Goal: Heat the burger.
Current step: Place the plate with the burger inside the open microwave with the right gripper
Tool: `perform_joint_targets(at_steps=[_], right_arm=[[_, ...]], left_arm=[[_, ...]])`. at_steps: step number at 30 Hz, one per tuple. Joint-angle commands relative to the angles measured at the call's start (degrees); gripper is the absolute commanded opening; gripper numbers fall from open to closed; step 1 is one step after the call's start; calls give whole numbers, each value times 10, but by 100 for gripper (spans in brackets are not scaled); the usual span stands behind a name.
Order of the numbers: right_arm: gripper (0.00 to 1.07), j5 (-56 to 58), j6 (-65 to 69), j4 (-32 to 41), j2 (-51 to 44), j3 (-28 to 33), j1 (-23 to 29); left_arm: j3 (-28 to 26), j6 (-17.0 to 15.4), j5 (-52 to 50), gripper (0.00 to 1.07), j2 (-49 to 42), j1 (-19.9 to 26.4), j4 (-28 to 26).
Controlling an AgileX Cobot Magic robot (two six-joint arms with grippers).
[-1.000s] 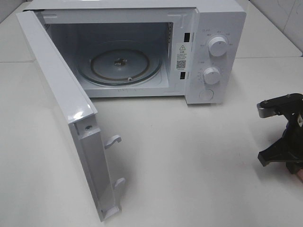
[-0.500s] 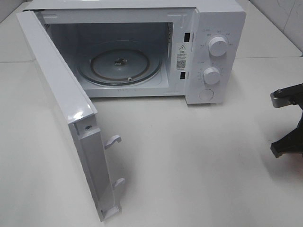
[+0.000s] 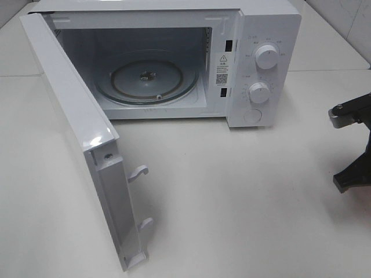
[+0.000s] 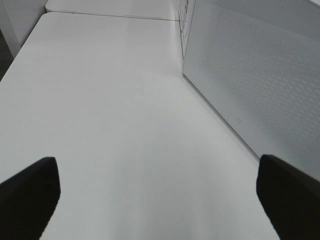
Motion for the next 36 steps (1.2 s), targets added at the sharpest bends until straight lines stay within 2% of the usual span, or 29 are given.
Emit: perform_joint_targets(at_steps=[1,7,20,36], right_arm=[[0,45,14,-42,-9,0,28],[0,64,14,-41,-9,0,47],[0,125,15,-41,-9,0,125],[0,160,14,-40,-84,7,159]], left_arm=[[1,1,-9,100,-7,-4,1],[1,1,-9,100,-7,-4,1],[1,1,-9,100,-7,-4,1],[1,1,-9,100,-7,-4,1]])
